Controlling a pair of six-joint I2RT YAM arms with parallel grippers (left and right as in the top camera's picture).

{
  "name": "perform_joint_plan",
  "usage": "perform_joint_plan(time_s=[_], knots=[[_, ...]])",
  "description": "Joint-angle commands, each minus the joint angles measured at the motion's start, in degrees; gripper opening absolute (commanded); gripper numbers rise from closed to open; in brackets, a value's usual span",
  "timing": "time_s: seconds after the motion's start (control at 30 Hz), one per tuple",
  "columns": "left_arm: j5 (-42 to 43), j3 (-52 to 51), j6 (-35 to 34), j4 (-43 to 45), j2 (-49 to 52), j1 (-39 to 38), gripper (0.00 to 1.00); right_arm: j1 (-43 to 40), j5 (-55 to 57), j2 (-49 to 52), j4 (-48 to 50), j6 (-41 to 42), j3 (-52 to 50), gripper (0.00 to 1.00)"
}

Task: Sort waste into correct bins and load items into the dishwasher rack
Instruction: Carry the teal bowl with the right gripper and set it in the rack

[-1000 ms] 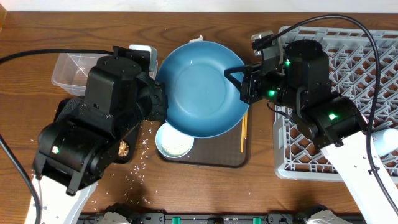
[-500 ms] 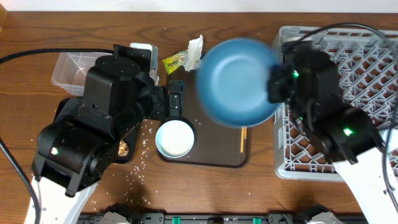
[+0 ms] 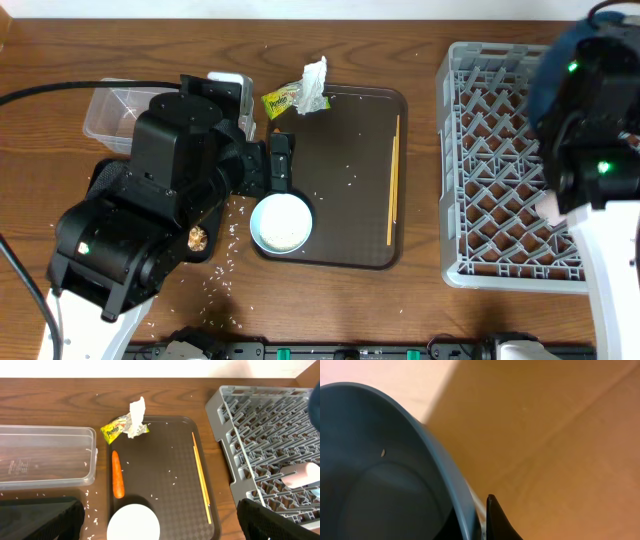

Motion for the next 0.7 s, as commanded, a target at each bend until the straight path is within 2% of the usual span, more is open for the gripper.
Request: perform_joint_plan(time_s=[0.0, 0.27, 0.43, 0.6, 0.67], knots=[[0.1, 0.7, 1.0, -0.4, -0.5, -0.1, 0.98, -4.2, 5.2, 2.8, 3.0, -7.2, 0.8, 0.01], [0.1, 0.7, 1.0, -1.5, -0.5, -0.1, 0.98, -9.1, 4.0, 10.9, 22.1, -25.6, 0.8, 0.01], [0.1, 0.7, 1.0, -2.2, -0.5, -0.1, 0.98, -9.2, -4.2, 14.3, 23.9, -40.5, 0.8, 0.01], [0.1, 0.7, 1.0, -2.8, -0.5, -0.1, 0.98, -9.6, -7.0, 17.4, 25.2, -56.7, 0.8, 0.01], [0.2, 0.7, 1.0, -2.8, -0.5, -0.1, 0.98, -10.3, -7.0, 18.5, 26.9, -59.2, 0.8, 0.01]])
